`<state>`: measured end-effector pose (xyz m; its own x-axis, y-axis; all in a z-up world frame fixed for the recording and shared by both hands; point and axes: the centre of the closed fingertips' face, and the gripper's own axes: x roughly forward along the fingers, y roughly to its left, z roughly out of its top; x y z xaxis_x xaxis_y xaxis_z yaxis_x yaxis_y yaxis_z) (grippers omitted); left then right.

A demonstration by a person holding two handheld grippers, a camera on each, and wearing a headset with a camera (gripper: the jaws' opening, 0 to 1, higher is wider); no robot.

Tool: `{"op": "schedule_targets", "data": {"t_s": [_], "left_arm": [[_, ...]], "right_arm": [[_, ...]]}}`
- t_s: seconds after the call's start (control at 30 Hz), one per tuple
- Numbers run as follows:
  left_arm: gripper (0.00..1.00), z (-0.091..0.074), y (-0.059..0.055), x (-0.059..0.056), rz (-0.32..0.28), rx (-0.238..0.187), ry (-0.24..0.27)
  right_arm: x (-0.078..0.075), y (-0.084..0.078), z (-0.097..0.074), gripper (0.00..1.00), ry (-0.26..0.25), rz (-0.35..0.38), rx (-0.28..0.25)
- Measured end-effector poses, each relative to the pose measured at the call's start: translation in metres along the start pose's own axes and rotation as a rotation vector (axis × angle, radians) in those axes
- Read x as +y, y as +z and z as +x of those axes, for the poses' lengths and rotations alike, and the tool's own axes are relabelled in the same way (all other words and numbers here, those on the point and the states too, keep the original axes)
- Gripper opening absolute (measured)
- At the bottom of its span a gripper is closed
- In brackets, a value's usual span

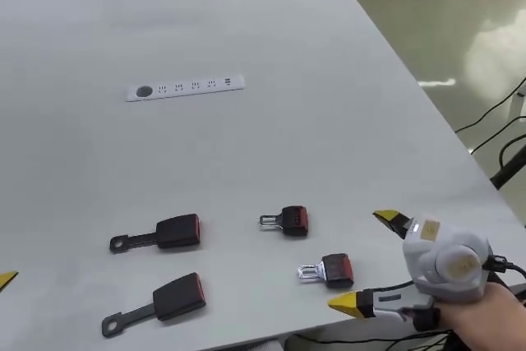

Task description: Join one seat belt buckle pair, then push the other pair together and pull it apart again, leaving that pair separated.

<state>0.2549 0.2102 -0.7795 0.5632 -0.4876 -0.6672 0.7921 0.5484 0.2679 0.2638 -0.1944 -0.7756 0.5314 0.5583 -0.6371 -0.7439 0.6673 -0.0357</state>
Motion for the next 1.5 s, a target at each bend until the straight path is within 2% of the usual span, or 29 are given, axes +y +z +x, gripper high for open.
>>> {"op": "schedule_targets", "data": {"t_s": [0.33,0.4,0.57,0.7,0.97,1.13,1.2,1.3,1.43,1.5], "left_arm": [[0.97,0.001,-0.004,0.0,-0.003,0.028,0.001],[0.97,0.001,-0.004,-0.002,-0.025,0.026,-0.008],[0.98,0.001,-0.004,0.001,-0.041,0.021,0.006],[0.98,0.002,-0.007,0.001,-0.04,0.041,0.012],[0.97,0.003,-0.009,0.003,-0.033,0.056,0.027],[0.97,0.002,-0.007,0.004,-0.032,0.053,0.034],[0.96,0.004,-0.01,0.003,-0.027,0.067,0.022],[0.97,0.004,-0.015,0.005,-0.031,0.084,0.027],[0.97,0.003,-0.013,0.006,-0.024,0.078,0.035],[0.99,0.004,-0.016,0.005,-0.015,0.087,0.028]], "right_arm": [[-0.009,-0.002,0.001,0.99,0.01,0.015,-0.002],[-0.009,-0.003,0.001,0.98,0.025,0.014,0.004],[-0.014,-0.002,0.0,0.98,0.036,0.005,0.001],[-0.014,-0.001,-0.001,0.98,0.051,-0.013,0.009],[-0.009,0.003,0.001,0.97,0.088,-0.022,-0.01],[-0.008,-0.001,-0.001,0.97,0.082,-0.017,-0.006],[-0.007,-0.001,-0.003,0.97,0.082,-0.007,-0.011],[-0.007,-0.006,-0.001,0.97,0.09,-0.028,0.008],[-0.012,-0.011,0.002,0.96,0.095,-0.081,0.035],[-0.013,-0.012,0.004,0.95,0.095,-0.081,0.042]]}}
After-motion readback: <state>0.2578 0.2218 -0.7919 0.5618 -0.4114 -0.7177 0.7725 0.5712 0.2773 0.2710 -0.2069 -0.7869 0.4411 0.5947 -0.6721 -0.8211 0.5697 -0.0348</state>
